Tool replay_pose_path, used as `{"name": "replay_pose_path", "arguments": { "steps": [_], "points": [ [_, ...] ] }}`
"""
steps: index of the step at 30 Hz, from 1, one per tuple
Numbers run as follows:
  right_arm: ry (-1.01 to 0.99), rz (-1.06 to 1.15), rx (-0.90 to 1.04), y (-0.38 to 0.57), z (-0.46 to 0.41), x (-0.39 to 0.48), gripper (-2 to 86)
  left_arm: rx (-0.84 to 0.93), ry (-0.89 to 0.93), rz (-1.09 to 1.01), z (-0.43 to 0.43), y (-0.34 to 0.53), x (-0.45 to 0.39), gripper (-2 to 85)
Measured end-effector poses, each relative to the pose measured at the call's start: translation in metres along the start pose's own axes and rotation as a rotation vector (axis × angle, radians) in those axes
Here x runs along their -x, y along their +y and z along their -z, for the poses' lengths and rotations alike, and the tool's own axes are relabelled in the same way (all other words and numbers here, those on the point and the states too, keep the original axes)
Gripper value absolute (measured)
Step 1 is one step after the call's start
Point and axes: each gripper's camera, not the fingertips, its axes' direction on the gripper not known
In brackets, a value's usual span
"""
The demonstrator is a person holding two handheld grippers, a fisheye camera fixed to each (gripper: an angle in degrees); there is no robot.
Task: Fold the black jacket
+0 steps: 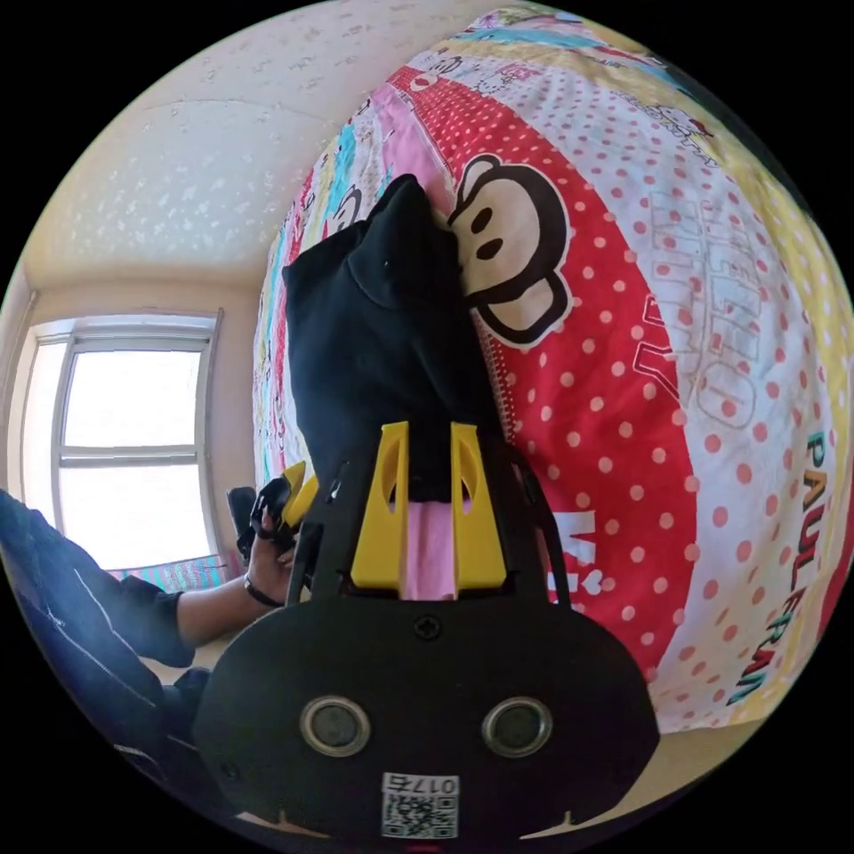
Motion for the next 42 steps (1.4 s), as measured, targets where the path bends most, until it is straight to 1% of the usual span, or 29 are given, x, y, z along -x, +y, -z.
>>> {"name": "replay_pose_path", "arguments": {
  "steps": [2, 3, 5, 8, 10, 12, 15, 17, 18, 19, 20, 22, 24, 27, 29, 31, 32, 36, 38, 40, 42],
  "points": [
    [-0.005, 0.026, 0.014, -0.002, 0.001, -0.002, 8.0, -0.018, -0.049, -0.012, 0.005, 0.004, -0.004, 14.9],
    [-0.01, 0.026, 0.015, -0.003, 0.001, -0.004, 8.0, -0.022, -0.073, -0.054, 0.007, 0.007, -0.008, 16.1],
    [-0.052, 0.001, 0.015, -0.006, 0.002, -0.014, 8.0, 0.034, -0.083, -0.079, 0.0, 0.009, -0.005, 17.3],
    [-0.144, -0.074, 0.009, -0.01, 0.004, -0.03, 8.7, 0.018, -0.061, -0.052, -0.011, 0.01, 0.011, 16.6],
    [-0.183, -0.088, 0.004, -0.011, 0.007, -0.036, 9.8, 0.021, -0.015, 0.011, -0.017, 0.007, 0.025, 13.5],
    [-0.235, -0.1, -0.016, -0.011, 0.012, -0.04, 11.6, 0.136, 0.168, 0.131, -0.042, -0.001, 0.046, 9.2],
    [-0.369, -0.181, -0.083, 0.0, 0.024, -0.047, 14.5, 0.157, 0.261, 0.294, -0.047, -0.007, 0.057, 7.7],
    [-0.563, -0.353, -0.126, 0.02, 0.03, -0.059, 16.2, 0.134, 0.297, 0.319, -0.041, -0.01, 0.048, 7.4],
    [-0.62, -0.404, -0.125, 0.026, 0.029, -0.062, 16.6, 0.115, 0.303, 0.322, -0.037, -0.011, 0.038, 7.4],
    [-0.702, -0.499, -0.125, 0.039, 0.025, -0.066, 17.7, 0.108, 0.304, 0.321, -0.036, -0.011, 0.033, 7.3],
    [-0.748, -0.586, -0.139, 0.053, 0.021, -0.068, 18.9, 0.102, 0.303, 0.313, -0.036, -0.012, 0.022, 7.3],
    [-0.796, -0.669, -0.151, 0.068, 0.008, -0.066, 21.1, 0.098, 0.313, 0.289, -0.039, -0.013, 0.007, 7.2],
    [-0.845, -0.699, -0.174, 0.073, -0.009, -0.063, 23.4, 0.084, 0.342, 0.285, -0.046, -0.014, -0.004, 7.2],
    [-1.012, -0.784, -0.294, 0.069, -0.044, -0.063, 24.7, 0.067, 0.378, 0.294, -0.055, -0.013, -0.004, 7.2],
    [-1.117, -0.826, -0.467, 0.057, -0.059, -0.067, 24.2, 0.07, 0.386, 0.298, -0.058, -0.012, -0.001, 7.2],
    [-1.076, -0.871, -0.568, 0.046, -0.06, -0.071, 23.3, 0.071, 0.368, 0.295, -0.058, -0.011, 0.003, 7.2],
    [-1.031, -0.895, -0.575, 0.036, -0.061, -0.074, 22.7, 0.075, 0.343, 0.289, -0.058, -0.009, 0.005, 7.1],
    [-0.958, -0.937, -0.512, 0.01, -0.071, -0.083, 18.1, 0.057, 0.297, 0.285, -0.058, 0.001, 0.014, 7.1],
    [-0.993, -0.988, -0.512, 0.006, -0.075, -0.082, 13.6, 0.045, 0.282, 0.32, -0.059, 0.009, 0.023, 7.4],
    [-1.058, -1.011, -0.505, 0.004, -0.078, -0.077, 12.3, 0.004, 0.256, 0.381, -0.055, 0.024, 0.038, 7.6],
    [-1.122, -1.032, -0.498, 0.002, -0.081, -0.069, 11.4, -0.085, 0.265, 0.451, -0.046, 0.05, 0.059, 8.0]
  ]
}}
